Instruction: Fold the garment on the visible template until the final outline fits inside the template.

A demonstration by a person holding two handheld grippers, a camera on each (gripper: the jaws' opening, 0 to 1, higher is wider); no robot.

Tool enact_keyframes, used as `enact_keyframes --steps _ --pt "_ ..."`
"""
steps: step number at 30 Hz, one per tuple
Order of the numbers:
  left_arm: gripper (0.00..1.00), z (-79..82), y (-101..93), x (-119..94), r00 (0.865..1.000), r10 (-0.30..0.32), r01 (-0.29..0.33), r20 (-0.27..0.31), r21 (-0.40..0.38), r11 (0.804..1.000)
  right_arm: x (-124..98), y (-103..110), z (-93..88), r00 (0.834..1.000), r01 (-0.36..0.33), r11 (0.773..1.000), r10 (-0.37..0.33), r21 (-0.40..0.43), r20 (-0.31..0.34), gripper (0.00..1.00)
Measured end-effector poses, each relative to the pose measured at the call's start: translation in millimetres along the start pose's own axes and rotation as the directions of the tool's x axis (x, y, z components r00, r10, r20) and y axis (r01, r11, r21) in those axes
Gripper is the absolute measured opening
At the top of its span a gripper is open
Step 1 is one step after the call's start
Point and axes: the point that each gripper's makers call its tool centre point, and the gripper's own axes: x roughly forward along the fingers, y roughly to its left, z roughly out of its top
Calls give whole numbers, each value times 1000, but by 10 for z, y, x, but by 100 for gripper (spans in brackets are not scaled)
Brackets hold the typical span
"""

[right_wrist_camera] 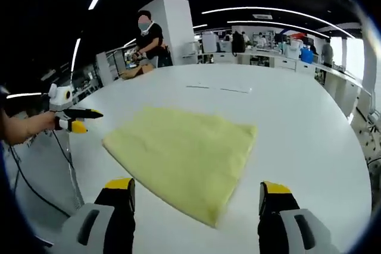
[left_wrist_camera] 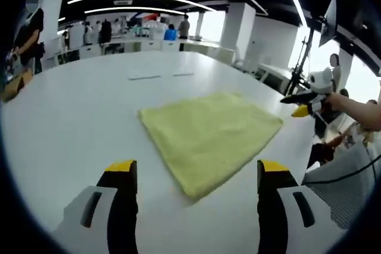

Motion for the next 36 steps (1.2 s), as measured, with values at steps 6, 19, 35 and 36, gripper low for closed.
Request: enact_keyframes --steps 6,19,35,36 --pt "91 33 -19 -121 1000 26 -26 13 21 999 -148 226 238 996 -54 998 56 -32 66 99" --pt "99 68 -100 -318 998 37 -36 55 -12 999 -436 421 310 990 -65 996 71 -57 120 99" --pt "99 -50 -87 -401 998 60 -60 33 1 998 -524 414 204 991 -30 998 38 -58 130 99" --pt "99 -60 -86 -402 998 61 -61 33 -2 998 -522 414 199 991 -29 998 36 -57 129 99"
